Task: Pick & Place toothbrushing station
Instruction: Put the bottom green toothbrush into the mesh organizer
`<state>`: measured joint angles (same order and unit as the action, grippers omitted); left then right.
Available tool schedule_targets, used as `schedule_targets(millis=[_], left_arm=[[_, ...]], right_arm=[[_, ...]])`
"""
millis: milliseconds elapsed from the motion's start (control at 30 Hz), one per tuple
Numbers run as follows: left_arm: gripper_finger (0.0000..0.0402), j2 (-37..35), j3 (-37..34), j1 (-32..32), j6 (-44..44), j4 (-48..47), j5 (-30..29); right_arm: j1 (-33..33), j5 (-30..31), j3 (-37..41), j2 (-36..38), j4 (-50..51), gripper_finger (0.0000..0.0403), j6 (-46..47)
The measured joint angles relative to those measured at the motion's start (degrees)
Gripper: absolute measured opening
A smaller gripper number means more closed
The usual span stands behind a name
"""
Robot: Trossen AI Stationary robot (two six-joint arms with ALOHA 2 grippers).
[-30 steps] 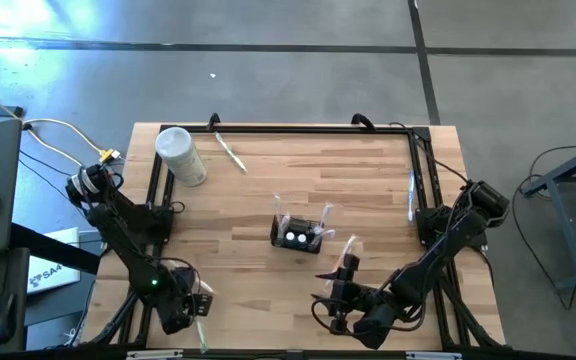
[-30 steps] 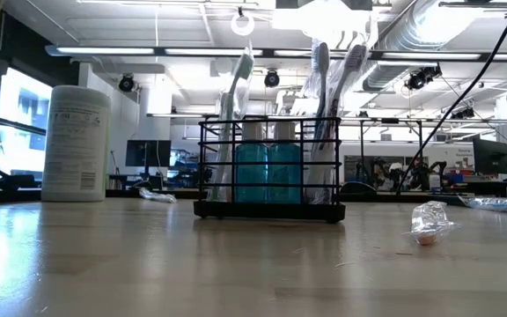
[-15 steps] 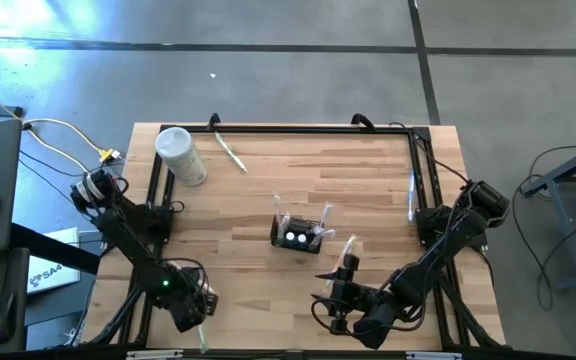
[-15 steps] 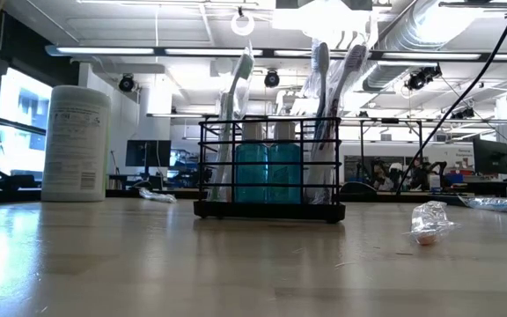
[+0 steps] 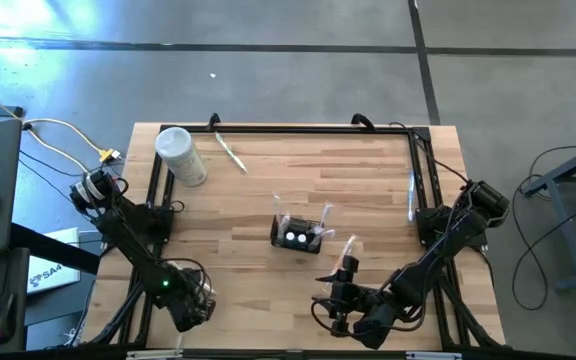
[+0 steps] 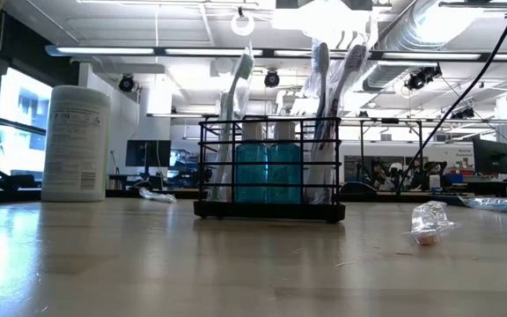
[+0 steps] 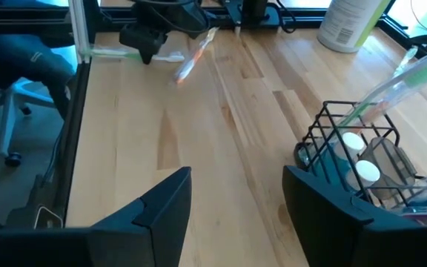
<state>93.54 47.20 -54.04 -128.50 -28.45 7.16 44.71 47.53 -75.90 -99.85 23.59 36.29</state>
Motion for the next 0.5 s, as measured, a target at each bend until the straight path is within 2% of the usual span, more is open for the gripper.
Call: schedule_targets(millis=[333, 500], left_arm=[[0.0014, 0.3, 1.9, -0.1, 9.2, 0.2, -6.1], [0.0014, 0.6, 4.5, 0.5, 14.7, -1.2, -7.4]], right_arm=[[-0.2, 0.5, 0.0, 0.0, -0.4, 0.0203, 1.2], [-1.4, 0.0, 0.0, 0.0, -1.4, 0.0203, 1.7]])
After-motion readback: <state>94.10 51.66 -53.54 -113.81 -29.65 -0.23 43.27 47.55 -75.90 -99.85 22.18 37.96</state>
